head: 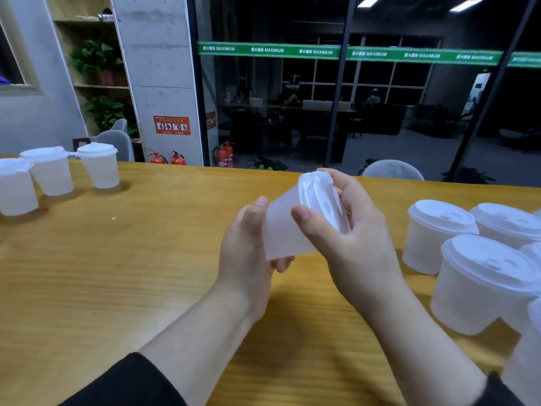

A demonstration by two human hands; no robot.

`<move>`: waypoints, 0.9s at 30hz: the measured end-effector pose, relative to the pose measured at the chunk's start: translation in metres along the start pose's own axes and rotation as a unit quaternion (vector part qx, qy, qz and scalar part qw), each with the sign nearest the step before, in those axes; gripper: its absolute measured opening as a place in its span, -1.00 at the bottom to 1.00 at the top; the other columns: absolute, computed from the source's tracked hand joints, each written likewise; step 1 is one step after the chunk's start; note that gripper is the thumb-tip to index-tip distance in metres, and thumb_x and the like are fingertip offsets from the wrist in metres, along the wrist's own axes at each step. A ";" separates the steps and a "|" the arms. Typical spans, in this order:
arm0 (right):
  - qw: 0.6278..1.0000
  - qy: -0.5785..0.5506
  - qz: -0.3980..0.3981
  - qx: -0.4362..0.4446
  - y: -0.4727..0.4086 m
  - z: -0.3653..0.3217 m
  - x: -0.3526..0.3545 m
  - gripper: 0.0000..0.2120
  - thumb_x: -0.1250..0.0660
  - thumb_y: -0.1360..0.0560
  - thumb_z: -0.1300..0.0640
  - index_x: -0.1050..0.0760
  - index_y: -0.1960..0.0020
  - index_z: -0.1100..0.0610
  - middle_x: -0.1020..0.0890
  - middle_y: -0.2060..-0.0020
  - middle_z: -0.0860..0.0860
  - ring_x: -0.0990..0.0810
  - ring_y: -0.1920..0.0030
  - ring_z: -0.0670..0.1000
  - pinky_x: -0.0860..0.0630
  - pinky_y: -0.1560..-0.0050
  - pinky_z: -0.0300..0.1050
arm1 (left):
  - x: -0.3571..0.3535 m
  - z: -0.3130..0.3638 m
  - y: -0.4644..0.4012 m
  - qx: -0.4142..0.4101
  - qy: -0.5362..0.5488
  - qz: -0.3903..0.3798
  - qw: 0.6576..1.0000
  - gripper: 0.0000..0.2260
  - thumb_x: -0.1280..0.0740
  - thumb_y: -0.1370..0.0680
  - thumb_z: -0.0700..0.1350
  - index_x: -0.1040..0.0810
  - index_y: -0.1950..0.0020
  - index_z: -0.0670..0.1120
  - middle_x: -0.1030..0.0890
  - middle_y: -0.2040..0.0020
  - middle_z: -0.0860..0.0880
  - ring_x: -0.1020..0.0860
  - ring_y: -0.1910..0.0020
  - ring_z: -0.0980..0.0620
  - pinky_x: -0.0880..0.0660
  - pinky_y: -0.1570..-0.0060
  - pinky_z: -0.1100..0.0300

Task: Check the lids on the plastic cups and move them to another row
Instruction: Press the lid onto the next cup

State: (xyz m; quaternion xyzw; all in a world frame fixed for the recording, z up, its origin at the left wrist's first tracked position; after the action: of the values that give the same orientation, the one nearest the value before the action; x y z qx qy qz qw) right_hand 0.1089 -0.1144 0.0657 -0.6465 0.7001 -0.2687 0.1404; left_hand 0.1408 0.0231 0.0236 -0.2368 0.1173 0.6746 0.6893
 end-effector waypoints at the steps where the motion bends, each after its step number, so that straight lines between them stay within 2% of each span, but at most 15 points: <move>1: 1.000 -0.009 0.005 -0.004 0.000 0.002 -0.001 -0.44 -0.48 -0.37 -0.23 -0.48 -0.32 -0.15 -0.67 -0.08 -0.15 -0.65 -0.11 -0.12 -0.57 0.01 -0.27 | 0.000 0.001 0.000 -0.021 -0.009 0.006 1.000 -0.49 -0.32 -0.57 0.14 -0.54 -0.22 -0.30 -0.56 0.18 -0.15 -0.47 0.36 -0.02 -0.33 0.46 0.16; 4: 0.999 0.005 -0.007 -0.036 -0.001 0.012 -0.002 -0.36 -0.40 -0.43 -0.32 -0.42 -0.45 -0.16 -0.63 -0.23 -0.19 -0.59 -0.25 -0.18 -0.54 -0.21 -0.19 | -0.001 0.001 0.000 -0.012 -0.027 0.043 0.999 -0.51 -0.34 -0.59 0.12 -0.54 -0.26 -0.29 -0.59 0.19 -0.11 -0.49 0.35 -0.03 -0.36 0.44 0.14; 6: 0.998 0.031 -0.017 -0.059 0.000 0.016 -0.002 -0.32 -0.34 -0.51 -0.36 -0.31 -0.55 -0.17 -0.49 -0.43 -0.19 -0.45 -0.41 -0.21 -0.40 -0.43 -0.13 | 0.001 0.001 0.002 0.002 -0.043 0.074 0.996 -0.61 -0.32 -0.64 0.08 -0.55 -0.21 -0.26 -0.60 0.19 -0.10 -0.50 0.32 -0.07 -0.38 0.41 0.11; 7: 0.996 0.048 -0.020 -0.072 0.003 0.015 -0.003 -0.34 -0.29 -0.56 -0.31 -0.24 -0.60 -0.16 -0.40 -0.50 -0.20 -0.35 -0.44 -0.29 -0.30 -0.46 -0.26 | 0.003 0.002 0.003 -0.003 -0.053 0.089 0.995 -0.66 -0.33 -0.65 0.07 -0.55 -0.14 -0.23 -0.60 0.18 -0.11 -0.51 0.29 -0.09 -0.40 0.39 0.09; 9: 0.995 0.070 -0.018 -0.074 0.011 0.008 -0.007 -0.42 -0.21 -0.65 -0.16 -0.18 -0.62 -0.09 -0.31 -0.49 -0.28 -0.23 -0.34 -0.53 -0.16 -0.30 -0.57 | 0.005 0.008 0.008 -0.025 -0.070 0.112 0.991 -0.69 -0.39 -0.59 0.10 -0.54 -0.02 -0.16 -0.59 0.16 -0.13 -0.53 0.28 -0.08 -0.43 0.39 0.08; 10: 0.995 0.068 -0.012 -0.073 0.016 0.005 -0.007 -0.46 -0.18 -0.67 -0.11 -0.18 -0.62 -0.08 -0.32 -0.46 -0.32 -0.22 -0.30 -0.58 -0.15 -0.26 -0.62 | 0.002 0.015 0.012 -0.040 -0.085 0.121 0.988 -0.68 -0.41 -0.54 0.12 -0.53 0.00 -0.14 -0.60 0.14 -0.12 -0.55 0.28 -0.04 -0.44 0.40 0.08; 11: 0.995 0.054 -0.003 -0.078 0.021 0.001 -0.007 -0.49 -0.16 -0.69 -0.09 -0.20 -0.62 -0.09 -0.33 -0.45 -0.35 -0.25 -0.32 -0.55 -0.19 -0.31 -0.57 | -0.002 0.024 0.017 -0.057 -0.107 0.128 0.984 -0.66 -0.42 -0.51 0.12 -0.53 -0.03 -0.14 -0.60 0.13 -0.10 -0.57 0.28 -0.01 -0.45 0.41 0.11; 13: 0.994 -0.014 0.024 -0.105 0.032 -0.010 -0.005 -0.55 -0.14 -0.71 -0.08 -0.26 -0.59 -0.16 -0.46 -0.42 -0.33 -0.41 -0.38 -0.35 -0.38 -0.46 -0.20 | -0.013 0.046 0.026 -0.105 -0.173 0.131 0.971 -0.69 -0.45 -0.57 0.10 -0.54 -0.12 -0.11 -0.62 0.11 -0.04 -0.58 0.23 0.03 -0.47 0.39 0.17; 14: 0.989 -0.071 0.031 -0.130 0.039 -0.019 -0.004 -0.60 -0.13 -0.72 -0.07 -0.32 -0.55 -0.21 -0.55 -0.34 -0.31 -0.50 -0.33 -0.27 -0.47 -0.42 -0.02 | -0.020 0.060 0.031 -0.138 -0.220 0.129 0.957 -0.73 -0.42 -0.60 0.09 -0.54 -0.13 -0.08 -0.62 0.11 -0.01 -0.59 0.20 0.04 -0.47 0.35 0.17; 16: 0.955 -0.230 0.029 -0.184 0.052 -0.039 -0.003 -0.67 -0.09 -0.73 -0.09 -0.46 -0.43 -0.21 -0.65 -0.22 -0.22 -0.59 -0.26 -0.17 -0.57 -0.31 0.13 | -0.037 0.093 0.038 -0.217 -0.333 0.100 0.912 -0.80 -0.38 -0.62 0.11 -0.56 -0.10 0.00 -0.63 0.11 0.04 -0.59 0.12 0.04 -0.45 0.26 0.15; 17: 0.924 -0.320 0.031 -0.207 0.059 -0.048 -0.003 -0.66 -0.08 -0.73 -0.12 -0.51 -0.40 -0.16 -0.67 -0.22 -0.16 -0.60 -0.28 -0.12 -0.58 -0.29 0.16 | -0.048 0.110 0.041 -0.241 -0.392 0.071 0.885 -0.80 -0.36 -0.62 0.15 -0.57 -0.08 0.04 -0.63 0.10 0.07 -0.58 0.08 0.08 -0.42 0.23 0.14; 20: 0.785 -0.546 0.049 -0.288 0.076 -0.066 -0.003 -0.52 -0.11 -0.69 -0.21 -0.52 -0.40 0.05 -0.66 -0.27 0.11 -0.61 -0.31 0.20 -0.59 -0.23 0.29 | -0.089 0.149 0.053 -0.245 -0.567 -0.055 0.784 -0.74 -0.27 -0.52 0.29 -0.59 -0.01 0.16 -0.64 0.05 0.10 -0.56 0.01 0.09 -0.46 0.12 0.08; 22: 0.711 -0.634 0.030 -0.302 0.090 -0.077 -0.005 -0.47 -0.08 -0.69 -0.24 -0.49 -0.43 0.11 -0.61 -0.31 0.24 -0.61 -0.26 0.36 -0.60 -0.18 0.30 | -0.118 0.160 0.068 -0.229 -0.656 -0.124 0.708 -0.75 -0.28 -0.56 0.28 -0.60 -0.03 0.16 -0.62 0.03 0.09 -0.56 0.01 0.05 -0.49 0.06 0.08; 25: 0.659 -0.693 0.011 -0.292 0.116 -0.090 -0.005 -0.44 -0.08 -0.69 -0.24 -0.45 -0.46 0.13 -0.57 -0.32 0.32 -0.63 -0.21 0.39 -0.64 -0.11 0.29 | -0.148 0.163 0.093 -0.208 -0.732 -0.175 0.625 -0.74 -0.27 -0.61 0.25 -0.60 -0.12 0.13 -0.60 -0.03 0.07 -0.55 0.00 0.04 -0.46 0.12 0.17; 27: 0.651 -0.703 0.004 -0.287 0.131 -0.096 0.000 -0.44 -0.11 -0.68 -0.23 -0.44 -0.47 0.16 -0.56 -0.32 0.35 -0.63 -0.22 0.39 -0.63 -0.10 0.29 | -0.158 0.162 0.106 -0.205 -0.751 -0.187 0.600 -0.72 -0.27 -0.61 0.26 -0.61 -0.13 0.12 -0.60 -0.05 0.07 -0.55 -0.01 0.05 -0.47 0.11 0.19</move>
State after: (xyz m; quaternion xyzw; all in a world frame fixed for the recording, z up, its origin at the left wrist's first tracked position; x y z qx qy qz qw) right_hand -0.0525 -0.0933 0.0711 -0.6469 0.4366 0.4811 0.3993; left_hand 0.0012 -0.0393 0.2211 0.2014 -0.6296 0.4770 0.5792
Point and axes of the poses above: each hand's wrist, its own y-axis away from the middle knuckle, its own x-axis out of the back of the hand, z = x × y, the point moved 3 cm from there along -y, towards the middle knuckle
